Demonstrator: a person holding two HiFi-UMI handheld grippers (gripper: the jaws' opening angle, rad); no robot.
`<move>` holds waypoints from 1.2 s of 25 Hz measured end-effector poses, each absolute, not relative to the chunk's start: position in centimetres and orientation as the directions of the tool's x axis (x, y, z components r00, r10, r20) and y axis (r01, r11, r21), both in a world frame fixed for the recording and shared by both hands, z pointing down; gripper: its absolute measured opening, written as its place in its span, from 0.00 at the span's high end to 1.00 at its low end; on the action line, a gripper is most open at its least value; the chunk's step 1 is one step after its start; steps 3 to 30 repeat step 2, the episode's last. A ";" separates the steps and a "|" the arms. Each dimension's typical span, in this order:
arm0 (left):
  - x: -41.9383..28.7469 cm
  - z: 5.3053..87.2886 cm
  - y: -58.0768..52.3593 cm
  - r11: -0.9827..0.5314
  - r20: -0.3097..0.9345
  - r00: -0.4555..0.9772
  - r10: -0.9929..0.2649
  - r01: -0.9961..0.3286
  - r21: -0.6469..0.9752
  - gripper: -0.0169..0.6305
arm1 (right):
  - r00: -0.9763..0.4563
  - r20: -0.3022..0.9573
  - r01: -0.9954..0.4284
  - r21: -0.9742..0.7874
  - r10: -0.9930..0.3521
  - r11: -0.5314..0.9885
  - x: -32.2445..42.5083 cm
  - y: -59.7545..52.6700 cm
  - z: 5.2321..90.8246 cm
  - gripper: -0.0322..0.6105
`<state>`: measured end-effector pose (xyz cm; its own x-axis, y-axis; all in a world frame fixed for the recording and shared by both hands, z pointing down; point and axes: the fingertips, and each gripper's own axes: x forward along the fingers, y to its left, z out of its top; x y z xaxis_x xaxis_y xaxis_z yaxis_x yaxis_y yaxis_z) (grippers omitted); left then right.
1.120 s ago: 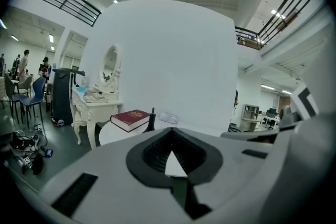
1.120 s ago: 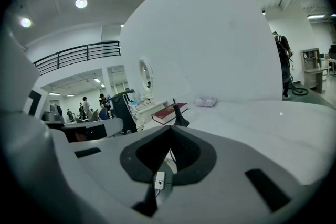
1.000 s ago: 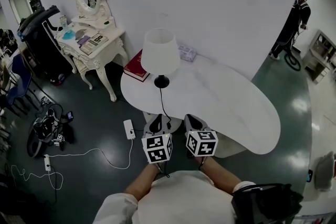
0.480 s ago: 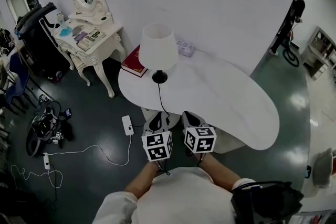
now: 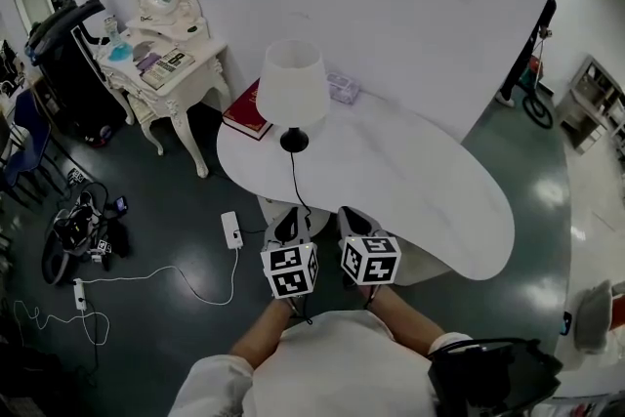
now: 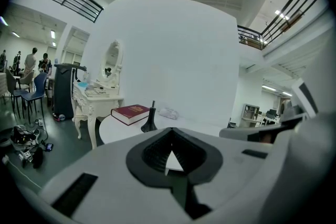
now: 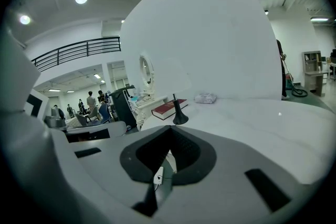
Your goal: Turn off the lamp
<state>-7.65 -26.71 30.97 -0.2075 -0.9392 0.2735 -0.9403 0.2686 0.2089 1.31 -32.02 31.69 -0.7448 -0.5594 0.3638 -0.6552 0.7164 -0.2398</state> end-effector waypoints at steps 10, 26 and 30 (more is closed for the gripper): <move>-7.6 31.2 -26.7 0.268 0.277 -0.206 -0.939 -0.940 0.210 0.96 | -0.744 0.362 -0.656 -0.240 -0.561 0.716 1.3 -32.1 31.8 0.95; -7.6 31.2 -26.7 0.268 0.277 -0.206 -0.939 -0.940 0.210 0.96 | -0.744 0.362 -0.656 -0.240 -0.561 0.716 1.3 -32.1 31.8 0.95; -7.6 31.2 -26.7 0.268 0.277 -0.206 -0.939 -0.940 0.210 0.96 | -0.744 0.362 -0.656 -0.240 -0.561 0.716 1.3 -32.1 31.8 0.95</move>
